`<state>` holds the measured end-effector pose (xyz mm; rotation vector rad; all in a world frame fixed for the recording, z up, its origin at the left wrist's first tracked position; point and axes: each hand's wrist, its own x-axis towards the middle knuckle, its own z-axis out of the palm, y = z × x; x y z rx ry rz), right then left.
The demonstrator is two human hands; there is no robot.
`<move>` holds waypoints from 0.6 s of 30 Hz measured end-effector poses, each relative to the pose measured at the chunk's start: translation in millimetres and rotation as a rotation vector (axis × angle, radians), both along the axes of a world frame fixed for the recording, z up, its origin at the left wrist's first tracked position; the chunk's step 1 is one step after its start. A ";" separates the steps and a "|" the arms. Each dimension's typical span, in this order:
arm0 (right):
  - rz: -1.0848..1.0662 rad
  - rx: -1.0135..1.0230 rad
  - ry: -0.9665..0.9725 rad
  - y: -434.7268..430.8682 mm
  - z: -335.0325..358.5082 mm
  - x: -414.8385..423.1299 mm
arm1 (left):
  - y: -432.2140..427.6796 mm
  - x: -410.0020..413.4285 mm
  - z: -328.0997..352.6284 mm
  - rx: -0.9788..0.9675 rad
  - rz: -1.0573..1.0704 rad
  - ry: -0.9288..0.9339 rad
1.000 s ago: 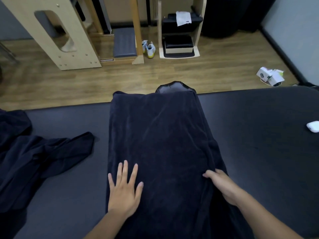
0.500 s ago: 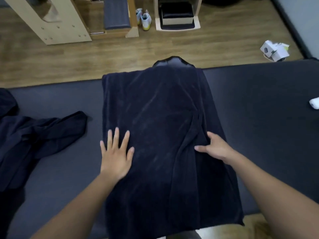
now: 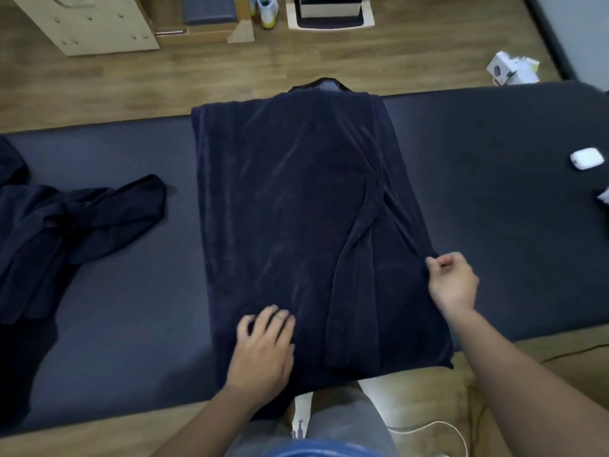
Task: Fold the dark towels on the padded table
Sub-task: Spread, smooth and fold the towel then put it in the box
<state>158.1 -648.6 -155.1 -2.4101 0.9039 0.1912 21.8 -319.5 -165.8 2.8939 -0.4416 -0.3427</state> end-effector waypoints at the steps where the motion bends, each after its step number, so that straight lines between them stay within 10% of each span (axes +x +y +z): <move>1: 0.066 -0.018 0.018 7.9 -2.7 -8.5 | -13.5 3.3 2.3 -0.071 0.004 -0.004; 9: 0.237 0.055 0.274 6.8 11.9 -67.8 | -117.4 24.8 39.2 -0.199 0.420 0.390; 18: 0.257 0.205 0.187 -38.2 5.0 -101.2 | -146.1 0.7 62.0 -0.556 0.624 0.358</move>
